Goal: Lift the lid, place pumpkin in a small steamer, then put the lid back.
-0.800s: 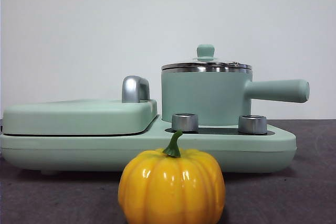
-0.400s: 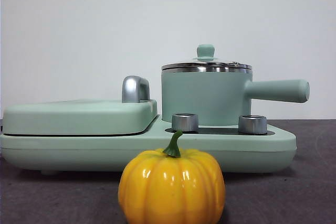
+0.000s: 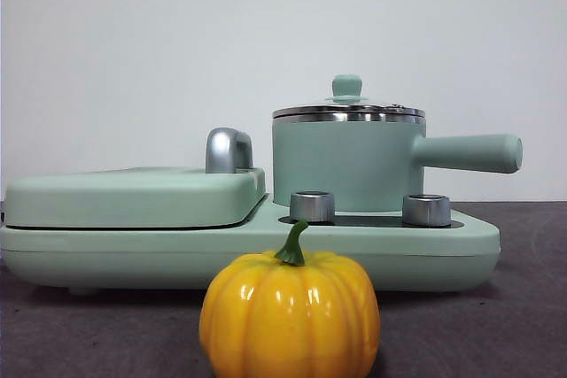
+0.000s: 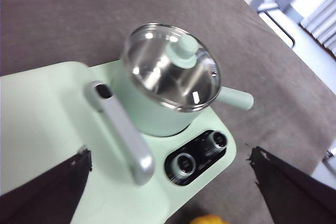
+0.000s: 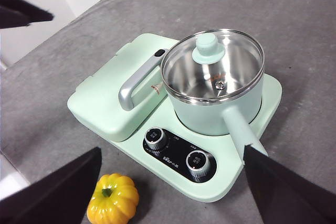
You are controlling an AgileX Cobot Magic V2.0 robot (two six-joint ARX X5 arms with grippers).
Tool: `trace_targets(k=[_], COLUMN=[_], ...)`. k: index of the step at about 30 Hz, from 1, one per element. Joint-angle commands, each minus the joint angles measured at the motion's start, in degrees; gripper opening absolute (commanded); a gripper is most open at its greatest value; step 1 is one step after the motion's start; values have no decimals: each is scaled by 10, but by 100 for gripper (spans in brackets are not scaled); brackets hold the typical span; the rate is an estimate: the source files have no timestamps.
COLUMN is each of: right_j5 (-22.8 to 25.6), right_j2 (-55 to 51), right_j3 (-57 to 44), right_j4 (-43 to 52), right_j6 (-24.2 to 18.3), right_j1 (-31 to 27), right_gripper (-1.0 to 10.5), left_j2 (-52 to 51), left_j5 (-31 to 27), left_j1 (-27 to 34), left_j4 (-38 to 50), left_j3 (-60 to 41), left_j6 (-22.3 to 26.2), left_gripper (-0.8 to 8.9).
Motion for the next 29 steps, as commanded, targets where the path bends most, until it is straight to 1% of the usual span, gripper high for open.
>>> trace_targets(k=[1, 4, 8, 11, 14, 17, 19, 23, 26, 29], right_j5=[-2, -2, -2, -2, -2, -2, -2, -2, -2, -2], right_j2=[2, 2, 2, 2, 2, 2, 2, 2, 2, 2], right_j3=[9, 9, 9, 9, 9, 9, 9, 9, 9, 9], right_j4=[6, 6, 6, 6, 6, 6, 6, 6, 6, 6], right_j6=[2, 2, 2, 2, 2, 2, 2, 2, 2, 2], right_j1=[0, 0, 0, 0, 0, 0, 0, 0, 0, 0], right_gripper=[431, 431, 431, 431, 431, 431, 431, 431, 431, 431], left_j2=[59, 125, 217, 276, 329, 372, 390, 420, 439, 455], left_j5=[2, -1, -31, -56, -78, -90, -95, -126, -144, -146], left_j1=[-24, -51, -89, -114, -136, -153, -158, -165, -169, -172], left_j4=[-1, -15, -21, -19, -10, 26, 54, 112, 136, 145], left_j3=[55, 113, 191, 237, 276, 296, 297, 297, 297, 297], left_j6=[20, 44, 82, 100, 132, 174, 177, 177, 168, 169], left_gripper=[504, 504, 504, 504, 501, 500, 499, 496, 495, 495])
